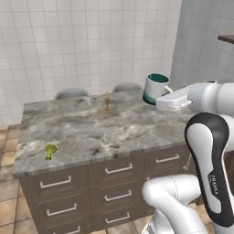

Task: Open the cabinet directly in front. Then move the liquor and the mug to the dining counter with the candle on it.

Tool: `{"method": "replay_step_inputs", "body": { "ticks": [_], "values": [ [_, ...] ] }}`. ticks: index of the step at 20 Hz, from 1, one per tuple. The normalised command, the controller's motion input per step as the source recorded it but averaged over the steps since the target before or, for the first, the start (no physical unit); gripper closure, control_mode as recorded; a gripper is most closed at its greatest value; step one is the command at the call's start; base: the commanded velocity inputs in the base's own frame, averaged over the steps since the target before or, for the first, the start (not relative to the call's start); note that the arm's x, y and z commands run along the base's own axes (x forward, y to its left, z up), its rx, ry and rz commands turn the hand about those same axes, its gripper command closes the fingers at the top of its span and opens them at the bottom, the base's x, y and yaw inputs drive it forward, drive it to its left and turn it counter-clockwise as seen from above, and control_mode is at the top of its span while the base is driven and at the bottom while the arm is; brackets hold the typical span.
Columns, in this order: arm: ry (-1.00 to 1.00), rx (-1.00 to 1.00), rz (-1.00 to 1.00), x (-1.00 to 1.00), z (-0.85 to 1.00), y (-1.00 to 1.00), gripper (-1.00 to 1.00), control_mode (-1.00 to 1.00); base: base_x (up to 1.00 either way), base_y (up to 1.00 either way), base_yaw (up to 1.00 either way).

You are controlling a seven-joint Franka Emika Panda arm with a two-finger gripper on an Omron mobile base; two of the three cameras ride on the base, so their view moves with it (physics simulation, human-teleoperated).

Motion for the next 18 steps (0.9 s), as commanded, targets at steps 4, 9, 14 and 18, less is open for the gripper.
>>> {"method": "replay_step_inputs", "body": {
  "ticks": [4,9,14,18],
  "values": [
    [0.00,0.00,0.00,0.00,0.00,0.00,1.00,1.00,0.14,-1.00,-0.06],
    [0.00,0.00,0.00,0.00,0.00,0.00,1.00,1.00,0.97,-0.47,0.00],
    [0.00,0.00,0.00,0.00,0.00,0.00,1.00,1.00,1.00,-0.13,0.00],
    [0.00,0.00,0.02,0.17,-0.15,0.05,1.00,-1.00,0.58,0.03,0.03]
  ]
}}
